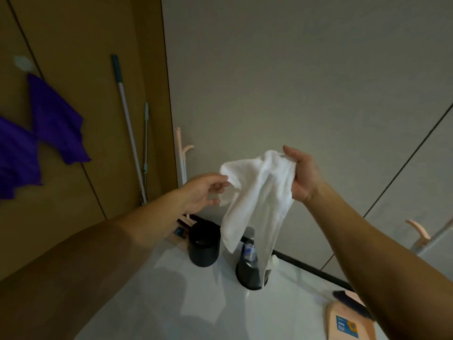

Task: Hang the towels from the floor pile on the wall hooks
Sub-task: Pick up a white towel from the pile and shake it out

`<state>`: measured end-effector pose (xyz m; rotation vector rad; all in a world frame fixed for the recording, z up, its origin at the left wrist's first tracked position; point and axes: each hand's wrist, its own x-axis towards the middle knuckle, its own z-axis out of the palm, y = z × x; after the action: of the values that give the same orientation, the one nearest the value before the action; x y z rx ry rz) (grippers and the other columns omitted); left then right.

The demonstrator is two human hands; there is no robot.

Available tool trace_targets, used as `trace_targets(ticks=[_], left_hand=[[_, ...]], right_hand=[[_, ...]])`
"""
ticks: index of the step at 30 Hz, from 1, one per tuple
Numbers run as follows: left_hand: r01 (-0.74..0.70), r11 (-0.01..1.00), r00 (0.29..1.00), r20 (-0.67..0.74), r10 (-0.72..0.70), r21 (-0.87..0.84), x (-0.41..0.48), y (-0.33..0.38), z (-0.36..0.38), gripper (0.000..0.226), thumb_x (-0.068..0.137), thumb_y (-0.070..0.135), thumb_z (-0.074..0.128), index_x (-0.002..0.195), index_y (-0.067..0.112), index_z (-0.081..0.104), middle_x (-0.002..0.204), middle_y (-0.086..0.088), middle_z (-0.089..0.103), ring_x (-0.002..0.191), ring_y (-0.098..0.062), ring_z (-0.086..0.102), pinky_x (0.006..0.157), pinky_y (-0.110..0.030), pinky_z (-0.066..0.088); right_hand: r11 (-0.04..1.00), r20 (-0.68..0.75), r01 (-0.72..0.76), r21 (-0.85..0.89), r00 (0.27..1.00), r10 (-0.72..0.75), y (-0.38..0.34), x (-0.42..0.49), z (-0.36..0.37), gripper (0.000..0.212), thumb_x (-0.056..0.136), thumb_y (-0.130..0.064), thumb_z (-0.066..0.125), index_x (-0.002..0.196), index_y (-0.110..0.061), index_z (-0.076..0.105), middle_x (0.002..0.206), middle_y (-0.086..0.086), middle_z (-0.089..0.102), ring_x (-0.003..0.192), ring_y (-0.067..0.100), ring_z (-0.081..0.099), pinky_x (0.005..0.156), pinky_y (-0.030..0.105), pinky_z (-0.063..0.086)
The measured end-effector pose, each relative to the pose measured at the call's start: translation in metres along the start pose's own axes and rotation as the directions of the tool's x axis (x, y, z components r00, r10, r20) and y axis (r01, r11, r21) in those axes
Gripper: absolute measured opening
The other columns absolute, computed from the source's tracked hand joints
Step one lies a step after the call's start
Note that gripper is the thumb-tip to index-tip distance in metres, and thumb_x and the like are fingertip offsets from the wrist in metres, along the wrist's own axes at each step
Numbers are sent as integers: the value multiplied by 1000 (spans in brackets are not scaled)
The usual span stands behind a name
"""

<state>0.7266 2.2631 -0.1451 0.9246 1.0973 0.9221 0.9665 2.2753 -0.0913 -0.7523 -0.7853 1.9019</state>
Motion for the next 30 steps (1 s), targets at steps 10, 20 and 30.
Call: trace_targets(ticks=[10, 20, 30], left_hand=[[187, 979, 981, 44, -191, 82, 15, 21, -74, 53, 80, 39, 71, 123, 11, 57, 120, -10, 63, 115, -27, 56, 99, -43, 46], [-115, 973, 985, -151, 85, -201, 13, 52, -141, 31, 97, 23, 48, 122, 10, 58, 109, -11, 68, 96, -25, 63, 84, -37, 50], [-4, 988, 927, -370, -54, -156, 9, 57, -227, 26, 95, 17, 57, 114, 0, 62, 122, -12, 60, 98, -25, 61, 81, -34, 53]], right_hand=[[998, 178, 1, -58, 984, 9, 16, 63, 79, 50, 83, -26, 47, 125, 0, 45, 110, 18, 55, 104, 33, 55, 104, 46, 37], [979, 125, -32, -203, 990, 59, 31, 115, 97, 36, 87, -19, 46, 113, 2, 61, 108, 19, 65, 98, 33, 66, 93, 44, 48], [835, -31, -199, -512, 976, 214, 45, 200, 87, 21, 89, -17, 60, 104, -3, 66, 95, 15, 73, 84, 28, 71, 73, 38, 58]])
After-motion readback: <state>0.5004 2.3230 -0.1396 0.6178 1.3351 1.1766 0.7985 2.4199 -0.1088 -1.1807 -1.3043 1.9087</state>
